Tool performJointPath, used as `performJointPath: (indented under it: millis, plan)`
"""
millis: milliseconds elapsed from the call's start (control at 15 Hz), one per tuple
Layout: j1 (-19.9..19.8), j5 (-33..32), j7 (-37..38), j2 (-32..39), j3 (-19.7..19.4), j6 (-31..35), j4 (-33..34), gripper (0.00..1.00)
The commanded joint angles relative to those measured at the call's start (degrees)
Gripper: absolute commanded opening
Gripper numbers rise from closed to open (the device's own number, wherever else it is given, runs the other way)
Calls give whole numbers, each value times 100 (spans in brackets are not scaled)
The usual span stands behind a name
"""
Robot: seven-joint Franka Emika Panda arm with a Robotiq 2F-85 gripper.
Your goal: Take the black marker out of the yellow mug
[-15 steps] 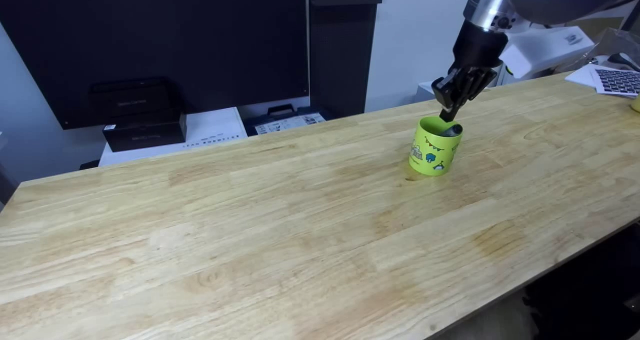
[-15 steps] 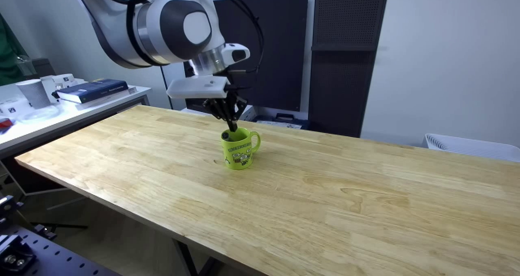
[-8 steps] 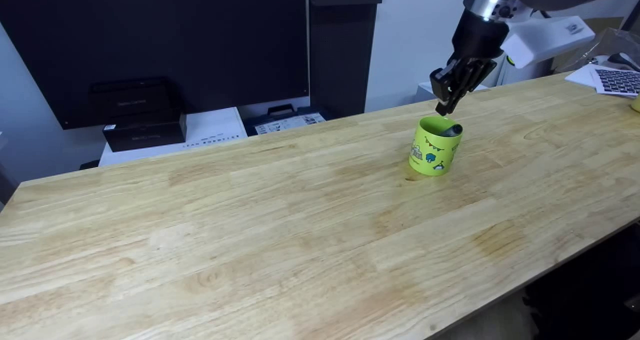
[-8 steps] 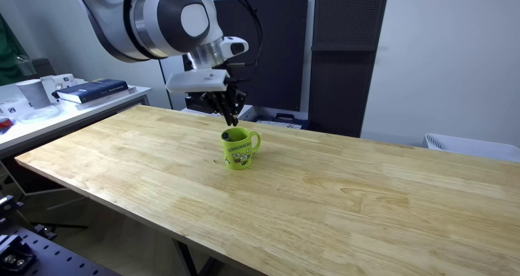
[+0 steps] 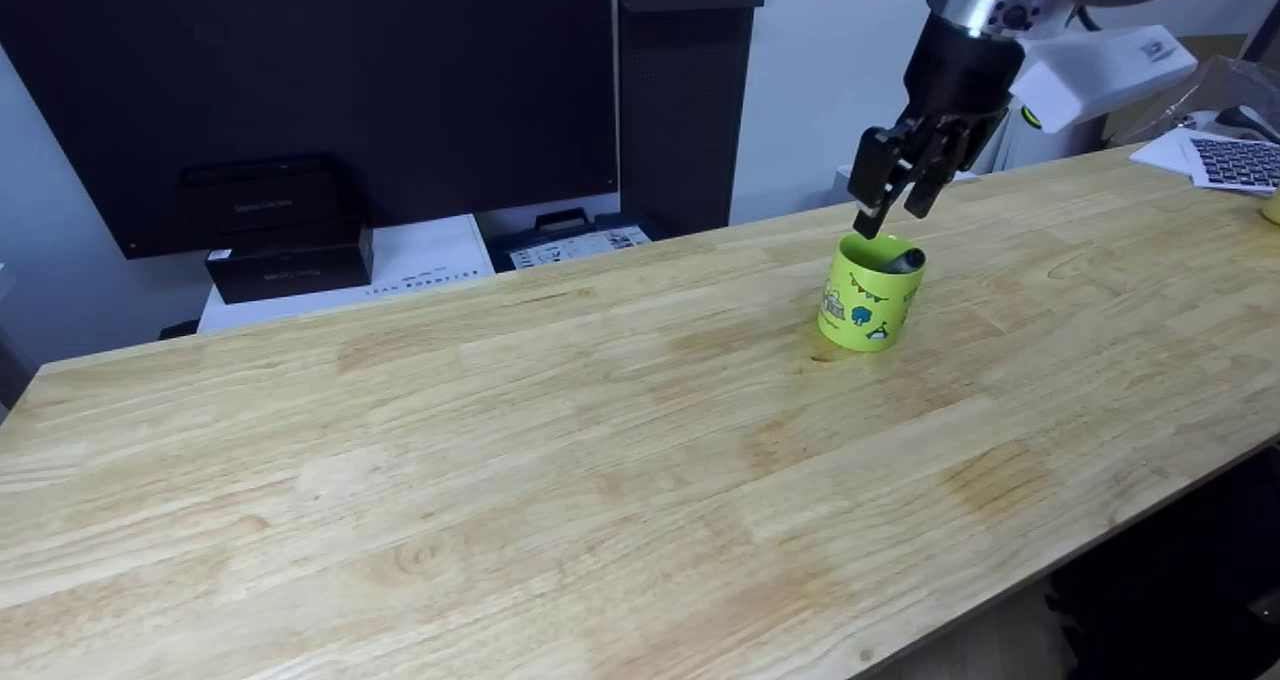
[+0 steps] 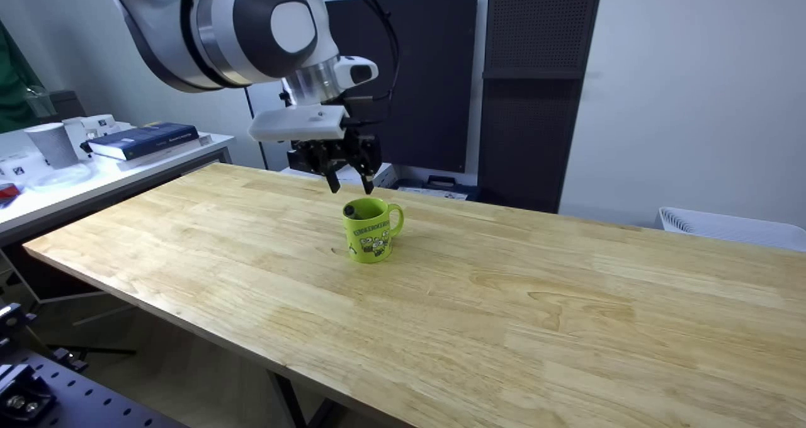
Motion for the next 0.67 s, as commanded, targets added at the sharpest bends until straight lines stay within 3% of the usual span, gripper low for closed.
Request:
performJointPath:
  millis: [0,133,200,333,600]
  plan:
    - [-90,106,-155,-265,97,-136,-342,98]
    - [-86,109,-144,-282,62,-111,-414,100]
    - [-102,131,-140,-288,70,-110,-433,71]
    - [-104,115,-136,-299,49,-112,-461,75]
    - [-149,139,-147,-239,58,-138,-448,46]
